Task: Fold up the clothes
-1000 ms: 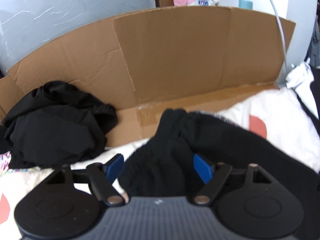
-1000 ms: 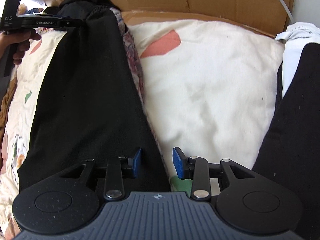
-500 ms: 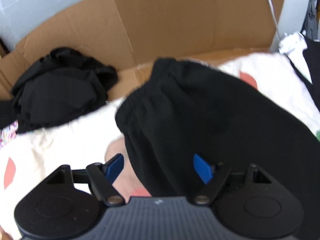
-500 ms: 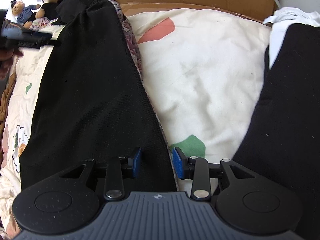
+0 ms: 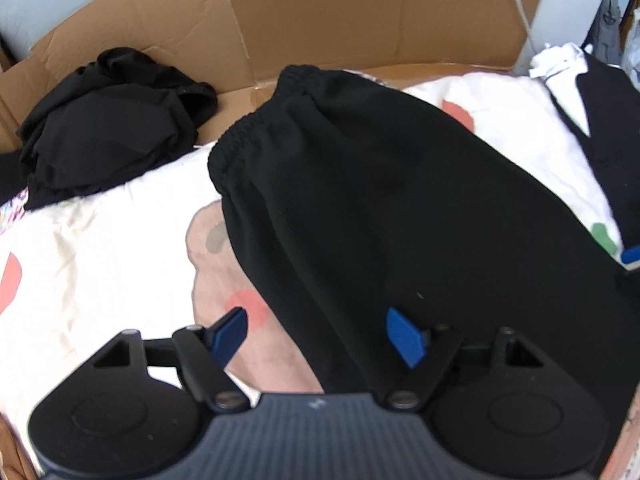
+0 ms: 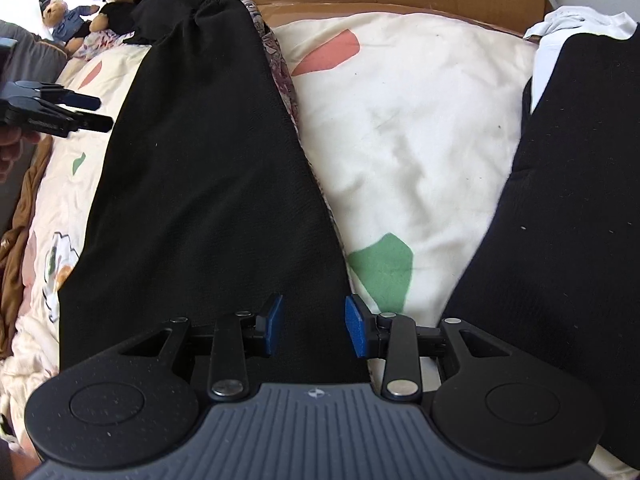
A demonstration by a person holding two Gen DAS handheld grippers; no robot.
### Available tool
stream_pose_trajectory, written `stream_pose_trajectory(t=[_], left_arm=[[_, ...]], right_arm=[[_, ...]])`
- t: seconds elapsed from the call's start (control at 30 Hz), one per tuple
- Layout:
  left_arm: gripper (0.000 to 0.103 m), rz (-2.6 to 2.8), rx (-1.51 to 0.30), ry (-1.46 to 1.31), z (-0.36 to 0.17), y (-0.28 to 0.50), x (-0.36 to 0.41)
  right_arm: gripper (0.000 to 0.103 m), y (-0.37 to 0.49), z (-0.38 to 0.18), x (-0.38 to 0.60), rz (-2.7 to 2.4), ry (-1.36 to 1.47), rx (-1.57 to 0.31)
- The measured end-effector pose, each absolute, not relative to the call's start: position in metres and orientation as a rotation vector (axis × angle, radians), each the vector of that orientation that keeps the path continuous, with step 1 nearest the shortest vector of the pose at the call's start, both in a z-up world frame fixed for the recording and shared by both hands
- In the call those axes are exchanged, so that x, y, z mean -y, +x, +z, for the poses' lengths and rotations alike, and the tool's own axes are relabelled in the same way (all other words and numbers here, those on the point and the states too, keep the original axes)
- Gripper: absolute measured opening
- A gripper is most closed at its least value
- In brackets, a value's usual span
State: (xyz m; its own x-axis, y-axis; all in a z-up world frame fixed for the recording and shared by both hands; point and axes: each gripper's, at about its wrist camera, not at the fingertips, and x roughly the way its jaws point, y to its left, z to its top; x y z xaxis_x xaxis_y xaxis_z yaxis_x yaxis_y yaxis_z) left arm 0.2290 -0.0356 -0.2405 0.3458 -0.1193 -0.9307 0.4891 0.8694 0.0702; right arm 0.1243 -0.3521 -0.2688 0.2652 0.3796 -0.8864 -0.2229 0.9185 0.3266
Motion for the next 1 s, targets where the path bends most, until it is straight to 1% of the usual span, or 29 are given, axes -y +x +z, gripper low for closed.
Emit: stream_pose_trajectory(t=[0.23,0.53,0.63,0.8,0.87,1.0], left_arm=[[0.08,-0.388,-1.21,0.381,-0.243,0.204,0.025],[0.08,-0.404,-1.244,0.297,-0.239,0.177,0.009],[0.081,-0.414,-1.259,0.262,-0.248,0.166,0.005],[0.08,-0.441,-1.339,0.198,-0.282,0.145,0.002],[0.079,-0.453,-1.358,0.206,-0.293,0.139,0.002],[0.068,-0.461,-1.406,0.146,-0.308,0.137,-0.004]], right_arm=[[0.039,0.116,-0.266,0.358,0.404,0.152,-1.236],[0.04,0.115,-0.264,0.36,0.399,0.171,-1.262],[0.041,0.111,-0.265,0.362,0.391,0.167,-1.277],[0.044,0.1,-0.272,0.369,0.375,0.178,-1.306],[0.044,0.096,-0.276,0.369,0.371,0.183,-1.319],[0.044,0.087,-0.284,0.37,0.363,0.193,-1.327]])
